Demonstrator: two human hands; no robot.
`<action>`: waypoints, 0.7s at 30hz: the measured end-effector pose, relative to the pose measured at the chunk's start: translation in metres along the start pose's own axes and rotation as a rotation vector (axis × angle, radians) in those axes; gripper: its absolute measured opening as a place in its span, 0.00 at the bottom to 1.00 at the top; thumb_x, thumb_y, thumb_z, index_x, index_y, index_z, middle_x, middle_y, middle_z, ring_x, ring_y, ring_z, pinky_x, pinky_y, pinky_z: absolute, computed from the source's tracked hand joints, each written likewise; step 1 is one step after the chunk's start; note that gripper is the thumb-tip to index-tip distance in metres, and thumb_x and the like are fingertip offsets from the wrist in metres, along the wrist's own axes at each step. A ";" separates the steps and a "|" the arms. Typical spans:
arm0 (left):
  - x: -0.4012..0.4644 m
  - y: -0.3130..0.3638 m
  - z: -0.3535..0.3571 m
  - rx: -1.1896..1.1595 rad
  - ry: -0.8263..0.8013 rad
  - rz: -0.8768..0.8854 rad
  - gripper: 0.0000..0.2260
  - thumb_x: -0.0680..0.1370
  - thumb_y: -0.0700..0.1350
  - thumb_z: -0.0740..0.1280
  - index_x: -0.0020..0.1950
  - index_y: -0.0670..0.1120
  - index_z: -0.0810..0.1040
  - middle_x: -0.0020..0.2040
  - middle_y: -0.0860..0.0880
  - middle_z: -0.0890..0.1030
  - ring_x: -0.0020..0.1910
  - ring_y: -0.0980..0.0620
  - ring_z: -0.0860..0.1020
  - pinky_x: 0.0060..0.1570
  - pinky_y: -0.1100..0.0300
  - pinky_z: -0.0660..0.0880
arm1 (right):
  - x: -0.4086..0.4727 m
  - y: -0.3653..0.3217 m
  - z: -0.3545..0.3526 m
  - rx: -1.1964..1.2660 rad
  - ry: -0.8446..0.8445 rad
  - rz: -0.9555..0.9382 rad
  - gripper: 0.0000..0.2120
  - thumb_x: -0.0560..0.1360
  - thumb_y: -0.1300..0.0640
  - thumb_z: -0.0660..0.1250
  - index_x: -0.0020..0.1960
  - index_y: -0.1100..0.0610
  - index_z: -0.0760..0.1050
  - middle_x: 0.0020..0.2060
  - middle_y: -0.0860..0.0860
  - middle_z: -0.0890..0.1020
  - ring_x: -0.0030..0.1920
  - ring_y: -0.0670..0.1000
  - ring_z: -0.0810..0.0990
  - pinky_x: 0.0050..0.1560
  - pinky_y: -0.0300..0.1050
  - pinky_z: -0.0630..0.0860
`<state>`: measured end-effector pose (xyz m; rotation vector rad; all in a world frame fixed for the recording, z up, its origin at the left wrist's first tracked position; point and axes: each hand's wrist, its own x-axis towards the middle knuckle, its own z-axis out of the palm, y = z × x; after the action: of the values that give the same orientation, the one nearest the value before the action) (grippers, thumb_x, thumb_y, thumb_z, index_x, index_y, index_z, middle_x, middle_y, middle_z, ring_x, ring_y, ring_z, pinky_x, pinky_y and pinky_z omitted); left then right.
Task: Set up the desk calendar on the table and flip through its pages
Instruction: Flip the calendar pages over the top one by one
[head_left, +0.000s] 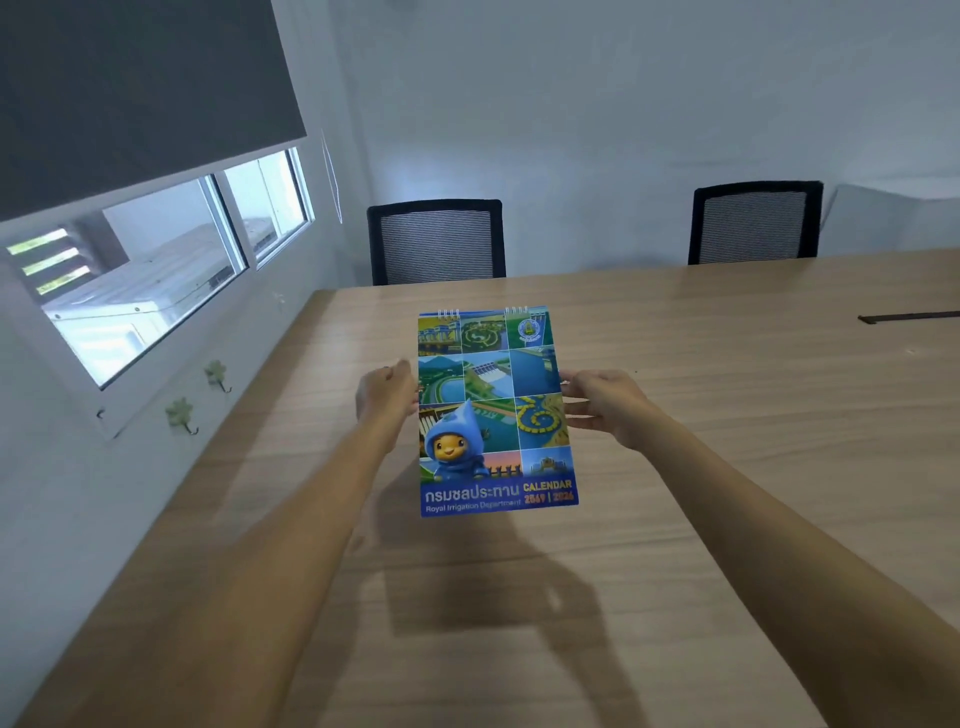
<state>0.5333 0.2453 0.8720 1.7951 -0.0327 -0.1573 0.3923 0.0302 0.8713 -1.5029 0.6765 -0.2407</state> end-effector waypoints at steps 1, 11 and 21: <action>0.001 0.004 -0.002 -0.030 -0.015 -0.019 0.15 0.78 0.53 0.59 0.41 0.46 0.77 0.37 0.47 0.82 0.38 0.48 0.82 0.37 0.55 0.81 | -0.002 -0.003 -0.002 -0.018 -0.010 -0.024 0.13 0.77 0.51 0.64 0.56 0.57 0.78 0.44 0.51 0.83 0.41 0.51 0.82 0.43 0.45 0.81; 0.003 0.063 -0.009 -0.301 -0.113 0.125 0.23 0.82 0.55 0.51 0.43 0.42 0.78 0.38 0.46 0.80 0.37 0.50 0.78 0.44 0.57 0.76 | -0.008 -0.045 0.002 0.040 0.048 -0.480 0.16 0.81 0.59 0.55 0.62 0.56 0.77 0.56 0.50 0.81 0.56 0.49 0.79 0.53 0.42 0.76; 0.024 0.081 0.026 0.415 -0.059 0.552 0.17 0.81 0.50 0.51 0.62 0.52 0.76 0.60 0.51 0.80 0.63 0.45 0.74 0.58 0.54 0.72 | 0.045 -0.065 0.031 -0.746 0.103 -0.625 0.29 0.78 0.62 0.52 0.78 0.53 0.51 0.75 0.52 0.65 0.74 0.54 0.63 0.72 0.58 0.62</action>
<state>0.5591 0.1987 0.9428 2.1200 -0.6364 0.2077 0.4615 0.0257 0.9201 -2.4201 0.3612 -0.5860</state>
